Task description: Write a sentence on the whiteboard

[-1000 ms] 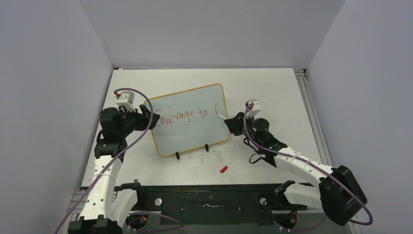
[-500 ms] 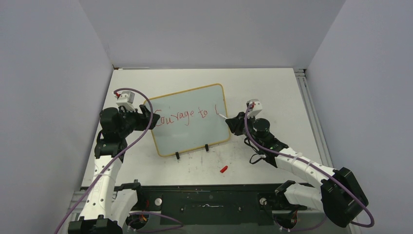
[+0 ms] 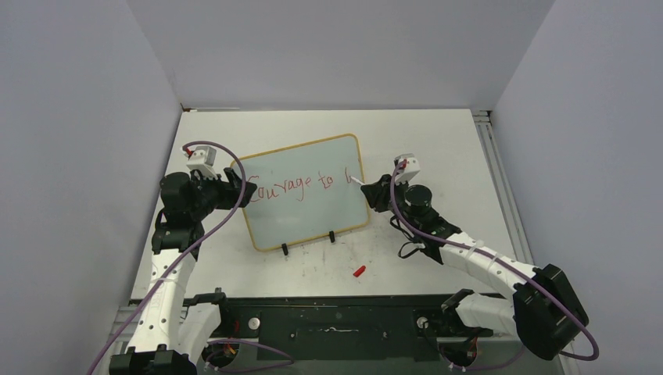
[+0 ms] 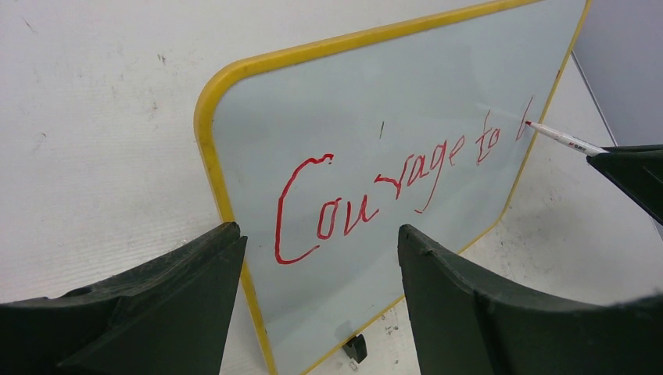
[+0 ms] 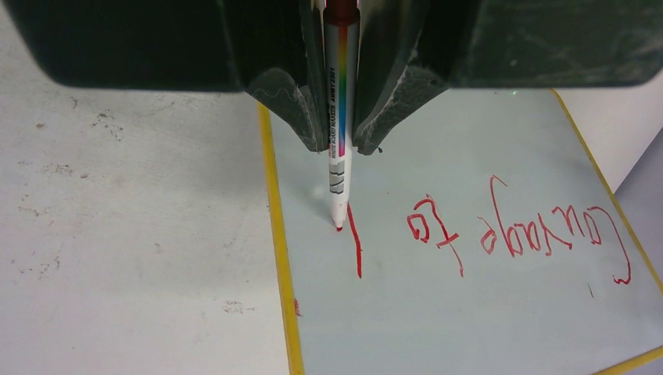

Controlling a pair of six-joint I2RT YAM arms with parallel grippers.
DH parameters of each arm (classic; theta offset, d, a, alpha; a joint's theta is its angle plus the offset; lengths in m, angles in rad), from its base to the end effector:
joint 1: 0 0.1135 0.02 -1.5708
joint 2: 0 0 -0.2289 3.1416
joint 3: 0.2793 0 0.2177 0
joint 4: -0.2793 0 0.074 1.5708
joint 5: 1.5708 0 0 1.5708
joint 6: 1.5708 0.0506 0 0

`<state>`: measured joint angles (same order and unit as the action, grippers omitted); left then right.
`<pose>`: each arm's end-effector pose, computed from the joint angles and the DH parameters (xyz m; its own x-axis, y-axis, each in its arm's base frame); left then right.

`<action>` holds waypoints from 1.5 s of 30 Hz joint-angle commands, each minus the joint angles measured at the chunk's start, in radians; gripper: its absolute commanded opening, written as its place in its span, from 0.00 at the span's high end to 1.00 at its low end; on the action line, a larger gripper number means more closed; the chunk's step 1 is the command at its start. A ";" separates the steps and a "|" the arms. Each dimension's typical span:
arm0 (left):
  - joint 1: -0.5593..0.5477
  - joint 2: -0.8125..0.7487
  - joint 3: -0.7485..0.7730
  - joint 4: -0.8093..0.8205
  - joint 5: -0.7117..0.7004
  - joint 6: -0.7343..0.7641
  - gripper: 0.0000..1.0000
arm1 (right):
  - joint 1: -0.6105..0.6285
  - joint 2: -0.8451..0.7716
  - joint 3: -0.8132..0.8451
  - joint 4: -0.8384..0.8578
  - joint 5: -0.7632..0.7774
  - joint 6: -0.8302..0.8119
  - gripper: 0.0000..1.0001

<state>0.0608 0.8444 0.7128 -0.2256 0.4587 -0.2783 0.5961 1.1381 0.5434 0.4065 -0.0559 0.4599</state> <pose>0.1961 -0.0105 0.2749 -0.4344 -0.2732 -0.8583 0.2499 0.8789 -0.4062 0.2080 0.1445 0.2305 -0.4077 0.2589 -0.8756 -0.4743 0.7594 0.4454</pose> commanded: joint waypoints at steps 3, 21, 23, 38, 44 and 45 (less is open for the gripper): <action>0.008 -0.016 0.022 0.052 0.020 -0.006 0.30 | 0.002 0.038 0.052 0.052 -0.020 -0.008 0.95; 0.008 -0.014 0.023 0.052 0.019 -0.006 0.30 | 0.006 0.032 0.053 0.060 -0.032 -0.002 0.95; 0.008 -0.016 0.024 0.052 0.016 -0.006 0.30 | 0.009 0.006 0.056 0.050 -0.029 -0.001 0.95; 0.008 -0.021 0.020 0.052 0.014 -0.003 0.30 | 0.001 -0.090 0.084 -0.057 0.030 -0.039 0.95; 0.008 -0.020 0.020 0.053 0.016 -0.003 0.30 | -0.001 -0.065 0.062 -0.041 0.023 -0.029 0.95; 0.008 -0.019 0.020 0.052 0.015 -0.003 0.30 | -0.001 -0.063 0.060 -0.039 0.024 -0.030 0.95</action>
<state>0.0608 0.8394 0.7128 -0.2256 0.4583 -0.2787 0.6018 1.0679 0.6071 0.3275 -0.0383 0.4305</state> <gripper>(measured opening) 0.698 0.152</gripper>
